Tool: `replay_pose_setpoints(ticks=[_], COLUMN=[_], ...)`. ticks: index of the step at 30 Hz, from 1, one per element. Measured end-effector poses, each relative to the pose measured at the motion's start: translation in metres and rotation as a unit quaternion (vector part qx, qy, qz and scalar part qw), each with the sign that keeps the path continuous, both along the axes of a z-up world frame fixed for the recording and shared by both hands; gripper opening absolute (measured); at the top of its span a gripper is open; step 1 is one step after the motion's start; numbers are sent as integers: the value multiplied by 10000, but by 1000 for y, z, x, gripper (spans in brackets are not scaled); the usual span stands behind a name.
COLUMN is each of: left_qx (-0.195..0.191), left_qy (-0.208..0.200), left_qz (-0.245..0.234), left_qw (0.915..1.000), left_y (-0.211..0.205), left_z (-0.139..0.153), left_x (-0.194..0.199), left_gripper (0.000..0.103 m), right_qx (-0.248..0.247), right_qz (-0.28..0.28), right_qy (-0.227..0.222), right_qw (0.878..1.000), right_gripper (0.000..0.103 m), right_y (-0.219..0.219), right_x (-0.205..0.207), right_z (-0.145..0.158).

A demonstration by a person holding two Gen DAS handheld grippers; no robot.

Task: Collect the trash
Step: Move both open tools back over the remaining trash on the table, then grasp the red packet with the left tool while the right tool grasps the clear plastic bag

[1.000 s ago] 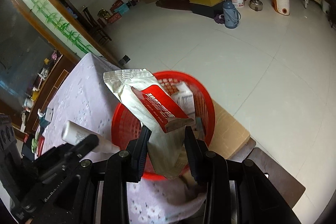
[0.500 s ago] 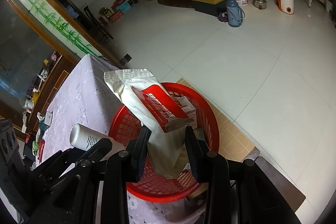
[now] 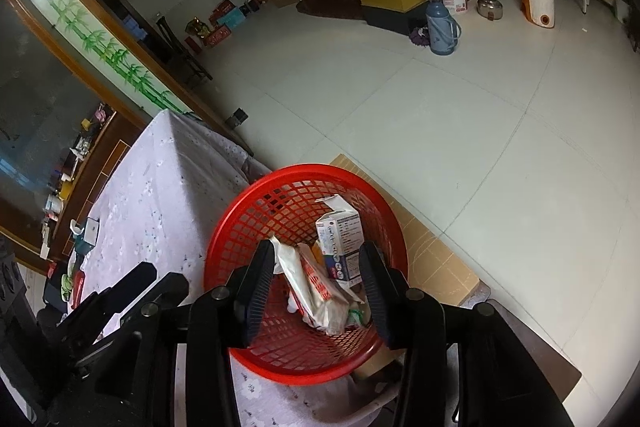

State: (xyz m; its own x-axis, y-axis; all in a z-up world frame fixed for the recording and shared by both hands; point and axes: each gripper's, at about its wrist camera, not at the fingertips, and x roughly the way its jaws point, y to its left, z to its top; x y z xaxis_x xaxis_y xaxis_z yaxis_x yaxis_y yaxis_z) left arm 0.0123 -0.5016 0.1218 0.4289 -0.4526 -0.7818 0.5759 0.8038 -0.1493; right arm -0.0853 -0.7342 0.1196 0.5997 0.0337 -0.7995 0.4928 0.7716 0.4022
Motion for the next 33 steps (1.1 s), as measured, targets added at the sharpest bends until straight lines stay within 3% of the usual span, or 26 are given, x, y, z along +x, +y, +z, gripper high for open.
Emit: replay_pose_setpoints(ticks=[7, 13, 18, 22, 25, 28, 33], left_qx=[-150, -140, 57, 328, 391, 124, 159], left_qy=[-14, -37, 5, 55, 285, 714, 1093], left_qz=[825, 1830, 2736, 3395, 3572, 3373, 3266], left_qw=[9965, 9830, 9618, 9400, 9328, 9386, 9387], left_y=[100, 220, 334, 427, 474, 497, 500], left_z=[14, 24, 18, 3, -16, -43, -80], left_x=[5, 18, 32, 56, 80, 106, 130], left_gripper=[53, 53, 53, 53, 53, 53, 52], right_qx=[-48, 14, 137, 179, 182, 157, 118], right_qz=[411, 1283, 2078, 2580, 2929, 3177, 3420], right_qy=[-155, -172, -146, -92, -7, 69, 223], right_qw=[9990, 9916, 9780, 9659, 9560, 9480, 9394], right_gripper=[47, 47, 47, 47, 47, 47, 47], right_y=[45, 128, 215, 272, 308, 337, 377], right_x=[11, 48, 79, 91, 95, 94, 97], right_z=[17, 21, 18, 14, 10, 5, -2])
